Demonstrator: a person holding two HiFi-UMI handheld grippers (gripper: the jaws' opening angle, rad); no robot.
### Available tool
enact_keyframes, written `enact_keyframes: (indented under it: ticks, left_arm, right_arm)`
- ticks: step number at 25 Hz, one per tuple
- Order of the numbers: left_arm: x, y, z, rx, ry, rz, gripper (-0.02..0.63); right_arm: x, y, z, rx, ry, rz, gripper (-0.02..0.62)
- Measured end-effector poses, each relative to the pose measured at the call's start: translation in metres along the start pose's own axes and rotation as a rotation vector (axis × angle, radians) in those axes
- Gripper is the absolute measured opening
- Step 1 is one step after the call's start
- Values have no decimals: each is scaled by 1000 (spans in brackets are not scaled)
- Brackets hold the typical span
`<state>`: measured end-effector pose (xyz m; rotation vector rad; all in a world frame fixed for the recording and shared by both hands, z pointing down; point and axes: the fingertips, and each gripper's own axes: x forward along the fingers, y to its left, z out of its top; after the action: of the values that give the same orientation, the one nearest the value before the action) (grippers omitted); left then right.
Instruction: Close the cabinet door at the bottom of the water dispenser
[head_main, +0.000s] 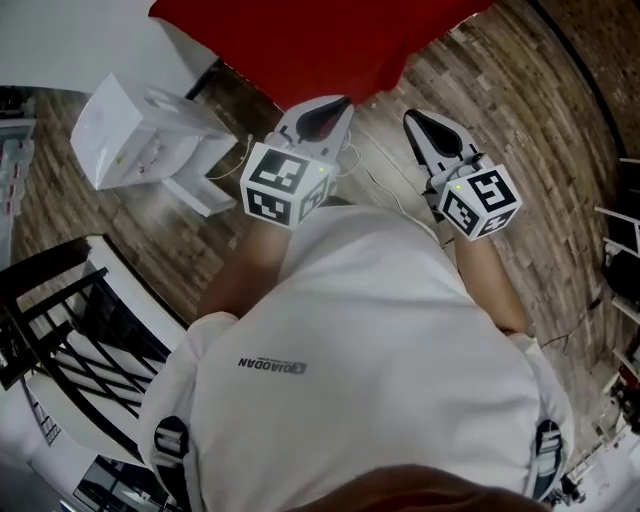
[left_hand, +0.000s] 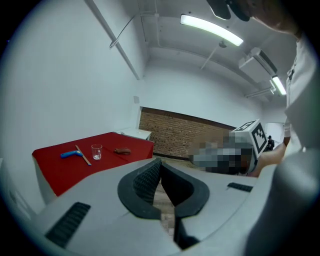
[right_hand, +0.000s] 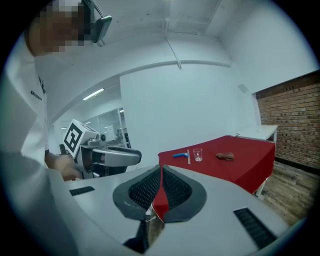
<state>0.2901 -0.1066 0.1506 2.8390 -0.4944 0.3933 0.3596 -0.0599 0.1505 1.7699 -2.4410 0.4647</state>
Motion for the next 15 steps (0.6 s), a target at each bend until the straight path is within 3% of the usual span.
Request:
enact_keyframes:
  ticks: [7,15]
  left_arm:
    - [-25,-29,-17,-28,-11,125,-5]
    - [-52,-67,-34,-37,-37,224,-5]
  right_arm:
    - [-25,18,-25,-18,39,119,23]
    - [-61,32,-39,-32,35,197,24]
